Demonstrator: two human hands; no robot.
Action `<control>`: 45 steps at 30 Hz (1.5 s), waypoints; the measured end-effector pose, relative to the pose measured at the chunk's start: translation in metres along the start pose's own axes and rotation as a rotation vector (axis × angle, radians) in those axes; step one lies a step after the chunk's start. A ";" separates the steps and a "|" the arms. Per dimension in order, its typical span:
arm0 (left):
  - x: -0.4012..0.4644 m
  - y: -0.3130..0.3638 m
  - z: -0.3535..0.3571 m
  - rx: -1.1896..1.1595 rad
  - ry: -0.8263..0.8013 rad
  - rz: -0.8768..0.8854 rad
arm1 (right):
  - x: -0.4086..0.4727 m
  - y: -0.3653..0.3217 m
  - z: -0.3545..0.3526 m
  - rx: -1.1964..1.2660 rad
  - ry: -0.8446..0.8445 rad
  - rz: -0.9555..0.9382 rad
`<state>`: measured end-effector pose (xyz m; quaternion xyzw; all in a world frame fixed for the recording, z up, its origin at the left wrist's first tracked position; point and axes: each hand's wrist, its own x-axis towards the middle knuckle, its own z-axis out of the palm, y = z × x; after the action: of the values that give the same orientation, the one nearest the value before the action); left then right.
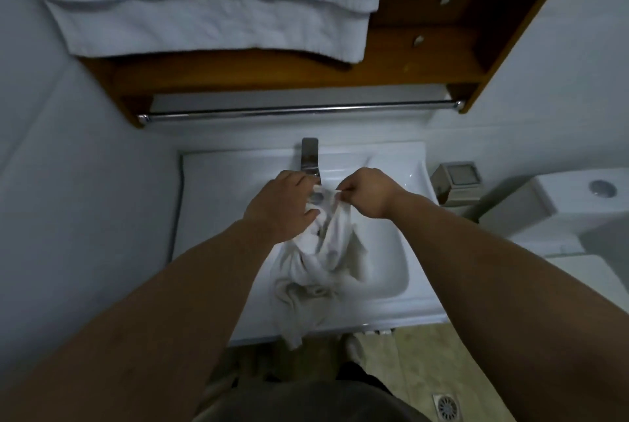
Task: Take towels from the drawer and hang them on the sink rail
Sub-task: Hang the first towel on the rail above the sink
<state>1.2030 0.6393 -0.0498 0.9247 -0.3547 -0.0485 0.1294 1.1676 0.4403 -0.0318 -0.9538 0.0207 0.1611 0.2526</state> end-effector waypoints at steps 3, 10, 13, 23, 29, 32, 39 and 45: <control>-0.001 0.002 -0.019 -0.011 0.026 0.001 | -0.002 -0.018 -0.030 0.014 0.031 -0.064; 0.004 0.014 -0.063 -0.062 0.225 0.046 | -0.005 -0.064 -0.069 -0.051 0.068 -0.220; 0.013 0.013 -0.078 -0.028 0.279 0.054 | -0.002 -0.072 -0.076 -0.106 0.091 -0.244; 0.033 0.010 -0.110 0.111 0.235 -0.022 | 0.001 -0.071 -0.095 -0.112 0.178 -0.230; 0.054 0.017 -0.128 0.204 0.131 0.043 | 0.008 -0.068 -0.101 -0.055 0.247 -0.150; 0.068 0.015 -0.147 0.241 0.150 0.074 | 0.014 -0.071 -0.098 0.005 0.348 -0.073; 0.096 0.011 -0.189 0.262 0.180 0.118 | 0.028 -0.071 -0.086 0.087 0.491 0.104; 0.108 -0.016 -0.221 0.371 0.182 0.065 | 0.033 -0.046 -0.089 0.140 0.596 0.130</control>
<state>1.3335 0.6233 0.1585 0.9214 -0.3739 0.1055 -0.0102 1.2313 0.4385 0.0530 -0.9361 0.1657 -0.1115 0.2896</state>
